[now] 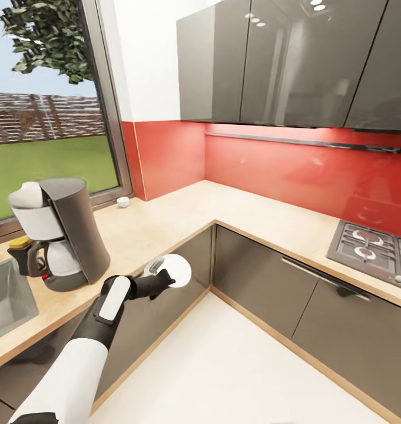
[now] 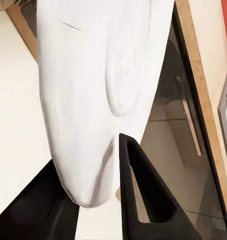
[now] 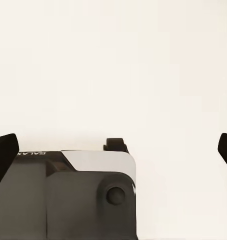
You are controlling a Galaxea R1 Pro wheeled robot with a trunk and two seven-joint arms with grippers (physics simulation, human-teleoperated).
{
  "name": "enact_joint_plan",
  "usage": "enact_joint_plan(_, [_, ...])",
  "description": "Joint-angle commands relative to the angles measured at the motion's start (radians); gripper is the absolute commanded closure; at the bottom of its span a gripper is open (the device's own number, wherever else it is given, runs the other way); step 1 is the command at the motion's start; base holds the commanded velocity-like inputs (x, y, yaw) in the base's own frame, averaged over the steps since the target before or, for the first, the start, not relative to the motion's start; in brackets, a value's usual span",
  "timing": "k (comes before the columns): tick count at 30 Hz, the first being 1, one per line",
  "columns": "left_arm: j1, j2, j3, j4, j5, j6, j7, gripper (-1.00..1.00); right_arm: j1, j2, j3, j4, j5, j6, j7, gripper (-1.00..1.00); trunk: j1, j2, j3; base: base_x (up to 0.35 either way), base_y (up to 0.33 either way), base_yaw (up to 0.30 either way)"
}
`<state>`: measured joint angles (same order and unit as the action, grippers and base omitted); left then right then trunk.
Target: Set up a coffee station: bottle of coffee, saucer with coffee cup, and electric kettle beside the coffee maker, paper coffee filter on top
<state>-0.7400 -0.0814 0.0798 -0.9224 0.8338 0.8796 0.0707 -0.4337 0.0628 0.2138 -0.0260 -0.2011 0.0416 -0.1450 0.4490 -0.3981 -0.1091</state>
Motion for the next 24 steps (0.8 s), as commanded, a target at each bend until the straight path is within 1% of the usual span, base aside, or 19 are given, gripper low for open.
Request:
enact_joint_plan(1, [-0.001, -0.001, 0.003, -0.001, 0.008, 0.006, 0.01, 1.0, 0.0, 0.0, 0.009, -0.002, -0.009, 0.004, -0.004, -1.0, 0.001, -0.002, -0.002, 0.282, -0.163, 0.0])
enact_joint_plan(3, [-0.001, -0.001, 0.003, -0.001, 0.008, 0.007, 0.009, 1.0, 0.0, 0.0, 0.009, -0.002, -0.009, 0.004, -0.004, -1.0, 0.001, -0.002, -0.002, 0.28, -0.166, 0.031])
enact_joint_plan(5, [-0.001, -0.001, 0.003, -0.001, 0.008, 0.007, 0.009, 1.0, 0.0, 0.001, 0.01, -0.001, -0.009, 0.004, -0.004, -1.0, 0.001, -0.002, -0.002, 0.262, -0.171, 0.177])
enact_joint_plan(11, [-0.001, -0.001, 0.003, -0.001, 0.008, 0.006, 0.009, 1.0, 0.0, 0.002, 0.01, -0.002, -0.009, 0.004, -0.004, -1.0, 0.001, -0.002, -0.002, 0.234, -0.192, 0.26])
enact_joint_plan(15, [-0.001, -0.002, 0.003, -0.001, 0.008, 0.006, 0.009, 1.0, 0.0, 0.003, 0.01, -0.001, -0.009, 0.004, -0.004, -1.0, 0.001, -0.002, -0.002, 0.126, -0.239, 0.275])
enact_joint_plan(18, [-0.001, -0.003, 0.004, -0.001, 0.009, 0.005, 0.009, 1.0, 0.0, 0.004, 0.01, 0.0, -0.009, 0.004, -0.004, -1.0, 0.001, -0.002, -0.001, -0.086, -0.233, 0.276])
enact_joint_plan(21, [-0.001, -0.005, 0.005, -0.001, 0.01, 0.005, 0.01, 1.0, 0.0, 0.005, 0.01, 0.0, -0.008, 0.006, -0.003, -1.0, 0.001, -0.002, 0.0, -0.259, -0.145, 0.276])
enact_joint_plan(24, [-0.009, -0.01, 0.005, -0.006, 0.021, 0.007, 0.011, 1.0, 0.006, -0.001, 0.01, 0.002, -0.004, 0.01, -0.002, -1.0, 0.001, -0.002, 0.002, -0.214, -0.086, 0.275])
